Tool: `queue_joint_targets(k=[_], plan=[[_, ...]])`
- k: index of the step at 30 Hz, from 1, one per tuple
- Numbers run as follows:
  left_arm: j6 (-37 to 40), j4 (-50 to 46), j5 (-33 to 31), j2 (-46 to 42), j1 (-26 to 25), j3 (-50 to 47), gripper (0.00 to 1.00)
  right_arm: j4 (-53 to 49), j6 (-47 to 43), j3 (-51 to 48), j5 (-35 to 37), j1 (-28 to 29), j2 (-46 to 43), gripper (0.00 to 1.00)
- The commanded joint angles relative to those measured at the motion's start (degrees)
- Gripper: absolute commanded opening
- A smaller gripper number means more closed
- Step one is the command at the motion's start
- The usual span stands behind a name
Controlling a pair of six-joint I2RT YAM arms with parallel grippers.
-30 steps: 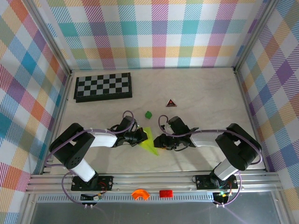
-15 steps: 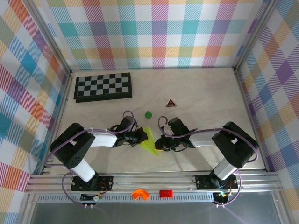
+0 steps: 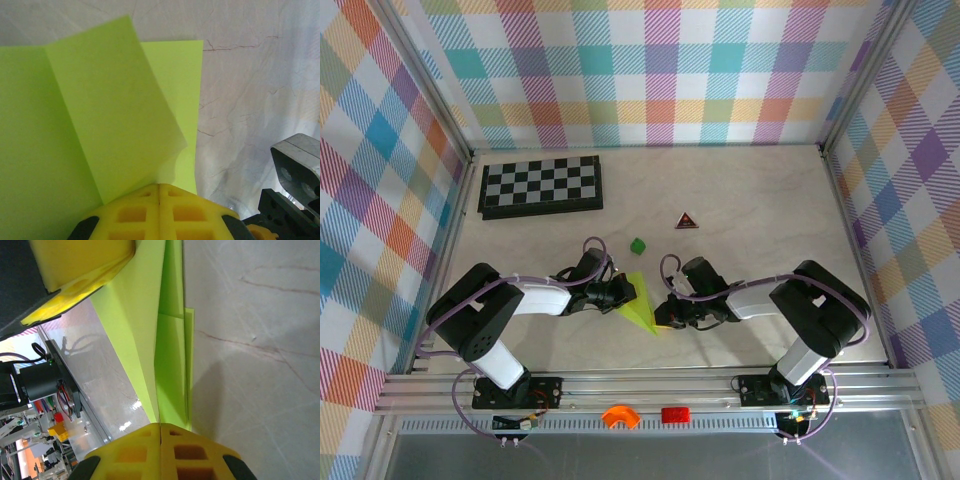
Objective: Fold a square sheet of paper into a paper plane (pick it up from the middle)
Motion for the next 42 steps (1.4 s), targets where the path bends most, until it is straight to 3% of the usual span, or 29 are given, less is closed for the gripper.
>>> queue_joint_targets(k=[1, 13, 16, 23, 25, 30, 42], plan=[[0.64, -5.61, -2.75, 2.63, -0.34, -2.26, 0.02, -0.88, -0.75, -1.94, -2.40, 0.04, 1.21, 0.05], [0.73, -5.96, -2.88, 2.70, -0.34, -2.17, 0.02, -8.92, -3.11, 0.02, 0.30, 0.05, -1.28, 0.09], [0.99, -6.14, -2.67, 2.72, -0.34, -1.95, 0.02, -12.68, -3.94, 2.91, 2.04, -0.04, -4.44, 0.22], [1.26, -5.96, -2.40, 2.89, -0.30, -1.82, 0.02, -15.12, -4.00, 8.25, 5.63, -0.03, -8.53, 0.34], [1.26, -5.88, -2.31, 2.97, -0.34, -1.91, 0.02, -13.51, -3.49, 9.06, 4.48, -0.04, -7.21, 0.30], [1.29, -5.61, -2.19, 3.22, -0.34, -1.91, 0.02, -11.68, -2.88, 12.23, 1.64, 1.17, -2.15, 0.09], [1.35, -5.95, -2.29, 3.02, -0.34, -1.91, 0.02, -20.71, -5.24, 19.26, 5.31, 4.01, 6.58, 0.06]])
